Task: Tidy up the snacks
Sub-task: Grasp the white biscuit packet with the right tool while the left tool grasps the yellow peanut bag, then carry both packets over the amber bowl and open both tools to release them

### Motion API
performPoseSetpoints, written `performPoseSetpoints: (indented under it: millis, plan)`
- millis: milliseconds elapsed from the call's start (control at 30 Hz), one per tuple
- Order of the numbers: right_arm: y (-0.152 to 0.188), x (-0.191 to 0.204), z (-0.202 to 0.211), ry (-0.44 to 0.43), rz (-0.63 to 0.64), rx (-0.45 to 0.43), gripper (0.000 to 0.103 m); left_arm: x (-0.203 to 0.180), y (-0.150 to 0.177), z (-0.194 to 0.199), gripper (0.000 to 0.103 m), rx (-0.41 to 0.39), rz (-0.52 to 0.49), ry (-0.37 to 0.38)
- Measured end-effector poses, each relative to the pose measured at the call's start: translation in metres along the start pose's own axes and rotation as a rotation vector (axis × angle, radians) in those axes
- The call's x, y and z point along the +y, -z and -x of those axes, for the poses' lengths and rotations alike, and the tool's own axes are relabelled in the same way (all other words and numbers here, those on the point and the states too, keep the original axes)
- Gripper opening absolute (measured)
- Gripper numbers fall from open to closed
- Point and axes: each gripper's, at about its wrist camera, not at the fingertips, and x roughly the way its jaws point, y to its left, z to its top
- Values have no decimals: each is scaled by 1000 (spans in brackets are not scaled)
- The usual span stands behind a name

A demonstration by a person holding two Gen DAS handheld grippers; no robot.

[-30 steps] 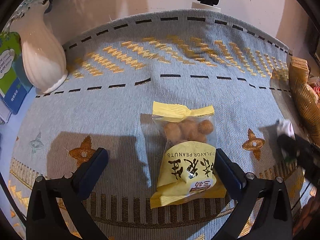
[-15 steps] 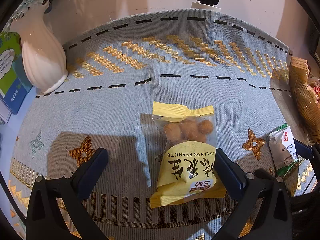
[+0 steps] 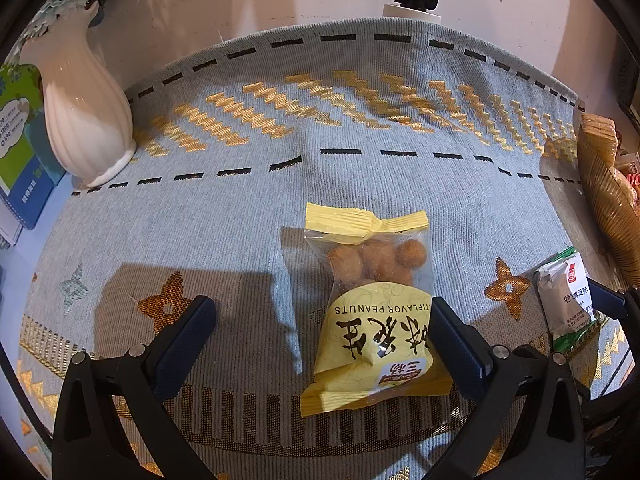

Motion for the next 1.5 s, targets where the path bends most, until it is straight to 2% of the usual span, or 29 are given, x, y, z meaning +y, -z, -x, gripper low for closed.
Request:
performPoseSetpoints:
  millis: [33,133,167,200,233,267,467,633,767,833,933,1000,1067,1200,1300,1367,1500]
  plan:
    - [0,-1,1,-2,-5,-4,102,0,0,0,103,0,0,0]
    - [0,-6,5,22,-38,-26,85,0,1,1,103,1,0,-1]
    - [0,-9,7,32,-54,-36,72,0,3,3,101,-4,2,-2]
    - [1,-13,9,34,-73,-49,51,0,5,8,82,-24,2,6]
    - [0,-16,11,17,-90,-59,49,0,6,12,48,-45,-1,16]
    - [1,-19,13,-5,-101,-66,49,-1,7,18,48,-75,-6,16]
    - [3,-22,25,-110,-101,-134,49,10,7,23,47,-85,50,73]
    - [3,-27,25,-138,-137,-138,49,17,8,22,47,-88,87,83]
    - [7,-32,39,-156,-161,-215,49,15,11,31,47,-146,81,44]
    - [10,-38,47,-186,-186,-225,49,10,11,38,47,-165,68,36]
    - [11,-52,73,-246,-237,-272,49,1,3,48,47,-134,99,81]
    - [8,-63,97,-239,-245,-314,49,-16,-12,61,47,-142,101,113]
    - [5,-77,118,-223,-252,-349,49,-41,-29,75,47,-156,65,116]
    - [5,-112,156,-171,-278,-410,49,-95,-62,99,47,-190,0,185]
    - [10,-143,169,-151,-326,-422,49,-140,-81,108,47,-188,-40,237]
    - [14,-160,174,-131,-357,-420,49,-170,-89,111,47,-170,-56,302]
    - [27,-194,178,-95,-416,-404,49,-226,-95,111,48,-152,-127,347]
